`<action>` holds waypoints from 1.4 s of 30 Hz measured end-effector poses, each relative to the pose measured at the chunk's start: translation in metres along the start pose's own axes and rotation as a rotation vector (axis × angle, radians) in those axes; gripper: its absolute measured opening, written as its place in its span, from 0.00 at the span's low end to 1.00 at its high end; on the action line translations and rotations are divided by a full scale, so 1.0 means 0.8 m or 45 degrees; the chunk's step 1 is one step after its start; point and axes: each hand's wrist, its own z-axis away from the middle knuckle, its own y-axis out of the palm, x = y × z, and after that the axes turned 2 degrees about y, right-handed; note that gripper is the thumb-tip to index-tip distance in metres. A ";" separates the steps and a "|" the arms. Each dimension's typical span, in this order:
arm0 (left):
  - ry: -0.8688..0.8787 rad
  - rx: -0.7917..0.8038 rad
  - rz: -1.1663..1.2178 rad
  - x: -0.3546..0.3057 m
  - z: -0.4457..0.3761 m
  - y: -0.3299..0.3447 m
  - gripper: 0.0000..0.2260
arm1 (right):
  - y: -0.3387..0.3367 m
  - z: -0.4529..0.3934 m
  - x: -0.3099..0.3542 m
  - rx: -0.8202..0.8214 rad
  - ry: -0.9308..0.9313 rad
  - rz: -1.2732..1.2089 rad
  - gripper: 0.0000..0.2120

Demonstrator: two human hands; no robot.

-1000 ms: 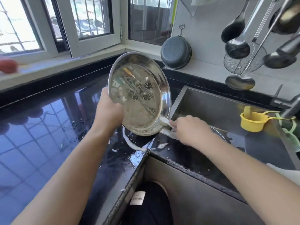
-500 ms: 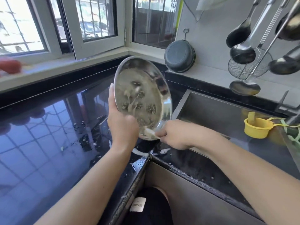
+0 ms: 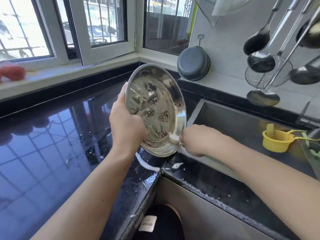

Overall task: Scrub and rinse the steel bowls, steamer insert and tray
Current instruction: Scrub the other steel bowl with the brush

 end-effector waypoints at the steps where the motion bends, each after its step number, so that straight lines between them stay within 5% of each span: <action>1: 0.013 -0.014 -0.009 0.002 0.000 0.000 0.49 | -0.003 0.003 0.004 0.074 -0.085 0.006 0.19; 5: 0.019 -0.019 -0.055 0.000 0.002 -0.002 0.48 | -0.019 -0.003 -0.008 0.216 -0.156 0.015 0.19; 9: 0.034 0.054 -0.101 -0.004 -0.001 -0.004 0.48 | -0.017 -0.012 -0.021 -0.119 0.205 -0.052 0.21; 12: 0.048 0.071 -0.069 0.000 -0.006 -0.001 0.44 | -0.001 -0.005 -0.004 -0.086 0.118 -0.062 0.17; 17: -0.241 -0.195 0.403 0.028 0.026 0.031 0.33 | 0.013 -0.004 0.008 -0.020 0.024 -0.118 0.11; 22: -0.194 -0.054 0.292 0.041 0.072 0.059 0.45 | 0.019 0.005 0.003 0.001 -0.013 -0.238 0.13; 28: -0.035 -0.129 0.224 0.027 0.029 0.027 0.44 | 0.023 0.027 0.005 0.045 -0.224 -0.622 0.17; 32: -0.016 -0.050 0.162 0.018 0.023 0.013 0.48 | 0.017 0.008 -0.006 -0.015 -0.088 -0.257 0.17; 36: -0.007 -0.013 0.066 0.017 0.017 0.013 0.49 | 0.008 -0.018 -0.029 -0.081 0.112 -0.133 0.28; 42: 0.007 -0.017 0.041 0.019 0.012 0.013 0.49 | -0.011 -0.023 -0.006 0.170 -0.106 -0.075 0.21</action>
